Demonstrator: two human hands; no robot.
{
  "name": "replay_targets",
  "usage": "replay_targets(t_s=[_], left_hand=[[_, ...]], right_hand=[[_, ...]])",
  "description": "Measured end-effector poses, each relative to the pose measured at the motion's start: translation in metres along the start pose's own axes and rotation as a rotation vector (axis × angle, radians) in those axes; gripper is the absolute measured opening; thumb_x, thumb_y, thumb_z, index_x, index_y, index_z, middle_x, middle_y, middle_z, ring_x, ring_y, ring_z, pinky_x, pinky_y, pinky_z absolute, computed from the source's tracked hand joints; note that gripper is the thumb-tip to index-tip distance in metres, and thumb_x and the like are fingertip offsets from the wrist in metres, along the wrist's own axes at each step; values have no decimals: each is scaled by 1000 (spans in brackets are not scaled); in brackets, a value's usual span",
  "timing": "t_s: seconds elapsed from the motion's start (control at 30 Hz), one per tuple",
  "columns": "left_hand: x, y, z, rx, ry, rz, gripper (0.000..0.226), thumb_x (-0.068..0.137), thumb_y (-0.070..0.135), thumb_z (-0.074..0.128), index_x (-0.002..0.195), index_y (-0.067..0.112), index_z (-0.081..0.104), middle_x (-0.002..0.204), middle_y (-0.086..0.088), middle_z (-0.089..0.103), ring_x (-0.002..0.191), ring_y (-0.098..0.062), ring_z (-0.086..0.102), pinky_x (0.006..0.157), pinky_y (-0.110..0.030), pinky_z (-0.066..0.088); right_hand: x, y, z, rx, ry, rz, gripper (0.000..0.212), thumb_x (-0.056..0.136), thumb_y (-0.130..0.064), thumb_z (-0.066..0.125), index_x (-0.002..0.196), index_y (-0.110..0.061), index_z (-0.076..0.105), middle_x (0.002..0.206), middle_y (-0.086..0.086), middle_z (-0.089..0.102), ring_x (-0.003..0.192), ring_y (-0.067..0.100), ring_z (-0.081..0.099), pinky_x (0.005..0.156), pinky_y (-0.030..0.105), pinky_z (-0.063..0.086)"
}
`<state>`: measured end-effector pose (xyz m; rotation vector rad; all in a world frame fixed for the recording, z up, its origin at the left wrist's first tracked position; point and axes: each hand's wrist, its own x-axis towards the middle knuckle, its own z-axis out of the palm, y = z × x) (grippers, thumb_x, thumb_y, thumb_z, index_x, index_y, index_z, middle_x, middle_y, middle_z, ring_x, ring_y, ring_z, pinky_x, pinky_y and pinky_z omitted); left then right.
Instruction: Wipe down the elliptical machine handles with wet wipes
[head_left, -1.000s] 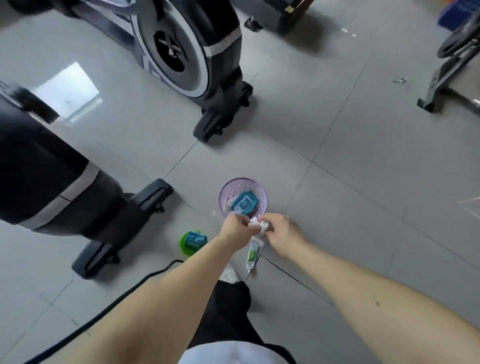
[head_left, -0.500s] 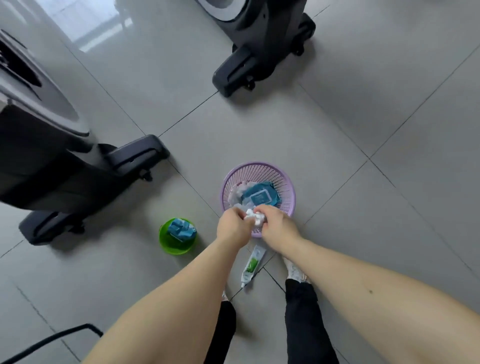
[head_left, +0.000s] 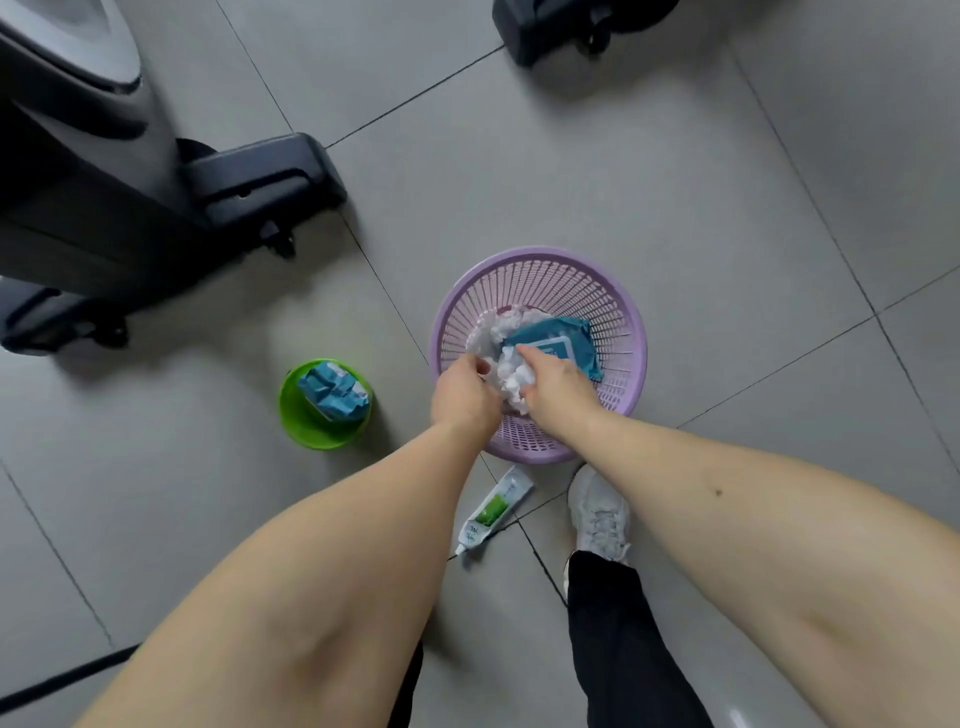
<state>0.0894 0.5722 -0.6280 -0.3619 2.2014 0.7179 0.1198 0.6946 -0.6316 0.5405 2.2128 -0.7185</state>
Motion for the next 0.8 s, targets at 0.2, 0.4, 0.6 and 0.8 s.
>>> replay_targets(t_s=[0.2, 0.4, 0.6, 0.8], left_hand=[[-39, 20, -28, 68, -48, 15, 27, 95, 10, 60, 121, 18, 64, 116, -6, 68, 94, -21, 63, 78, -31, 52], [-136, 65, -106, 13, 26, -56, 23, 94, 10, 56, 112, 14, 68, 111, -8, 72, 96, -28, 68, 86, -36, 57], [-282, 120, -217, -282, 194, -85, 11, 90, 10, 56, 88, 20, 62, 103, -16, 75, 97, -35, 72, 90, -47, 60], [-413, 137, -336, -364, 398, 26, 5, 88, 19, 63, 87, 22, 66, 98, -9, 76, 94, -30, 74, 89, -43, 61]], right_hand=[[-38, -13, -38, -13, 24, 14, 48, 97, -8, 62, 143, -20, 56, 139, 14, 60, 123, 36, 59, 97, 42, 52], [-122, -43, -117, -51, -88, -68, 33, 98, -10, 56, 128, -18, 66, 131, 12, 67, 117, 33, 62, 97, 38, 53], [-252, -122, -227, -45, -62, -239, 31, 95, -10, 54, 121, -16, 70, 122, 10, 71, 110, 32, 67, 93, 35, 54], [-374, -224, -303, 98, -31, -424, 13, 94, -14, 61, 104, -18, 69, 106, 13, 73, 94, 37, 74, 88, 49, 62]])
